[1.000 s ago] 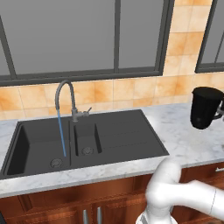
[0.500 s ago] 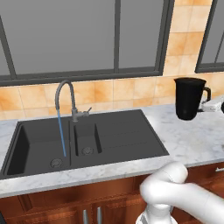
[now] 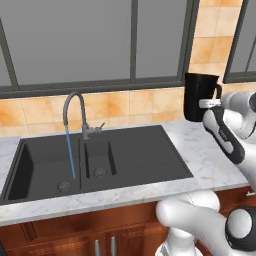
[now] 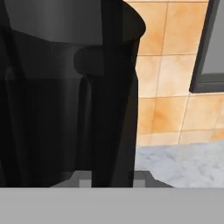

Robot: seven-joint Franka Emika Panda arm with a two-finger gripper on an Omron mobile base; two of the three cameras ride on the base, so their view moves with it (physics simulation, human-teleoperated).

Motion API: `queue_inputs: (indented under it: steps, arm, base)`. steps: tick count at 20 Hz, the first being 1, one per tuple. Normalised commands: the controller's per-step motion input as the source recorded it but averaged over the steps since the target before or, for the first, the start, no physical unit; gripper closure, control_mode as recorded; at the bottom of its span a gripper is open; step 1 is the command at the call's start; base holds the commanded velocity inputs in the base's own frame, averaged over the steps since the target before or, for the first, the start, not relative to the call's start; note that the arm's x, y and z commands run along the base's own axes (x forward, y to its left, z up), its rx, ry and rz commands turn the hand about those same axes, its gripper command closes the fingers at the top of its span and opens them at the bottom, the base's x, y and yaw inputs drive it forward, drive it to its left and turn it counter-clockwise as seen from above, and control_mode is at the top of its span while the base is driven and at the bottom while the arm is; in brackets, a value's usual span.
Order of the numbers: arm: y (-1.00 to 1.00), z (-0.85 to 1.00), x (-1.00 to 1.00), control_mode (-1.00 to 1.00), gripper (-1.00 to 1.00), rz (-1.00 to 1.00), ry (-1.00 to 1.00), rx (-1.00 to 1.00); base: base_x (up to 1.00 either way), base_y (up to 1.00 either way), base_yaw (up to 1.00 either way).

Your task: Turn on the sink faucet and place the jug under the water for a few seconds to fill it up.

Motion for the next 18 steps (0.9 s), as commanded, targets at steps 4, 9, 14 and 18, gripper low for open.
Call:
queue_inputs:
  steps: [4,9,14,18]
  arm:
    - [0.78,0.44,-0.03,-1.0,1.0,-0.47,0.12,0.0]
    - [0.98,0.07,-0.16,-1.0,1.0,-0.5,0.06,-0.01]
    - [1.0,0.0,-0.21,-1.0,1.0,-0.45,0.01,0.0]
    - [1.0,0.0,-0.13,-1.0,1.0,-0.35,0.06,0.0]
  base:
    - [0.0,0.0,0.0]
    - [0.0,0.0,0.0]
    - [0.0,0.0,0.0]
    - [0.0,0.0,0.0]
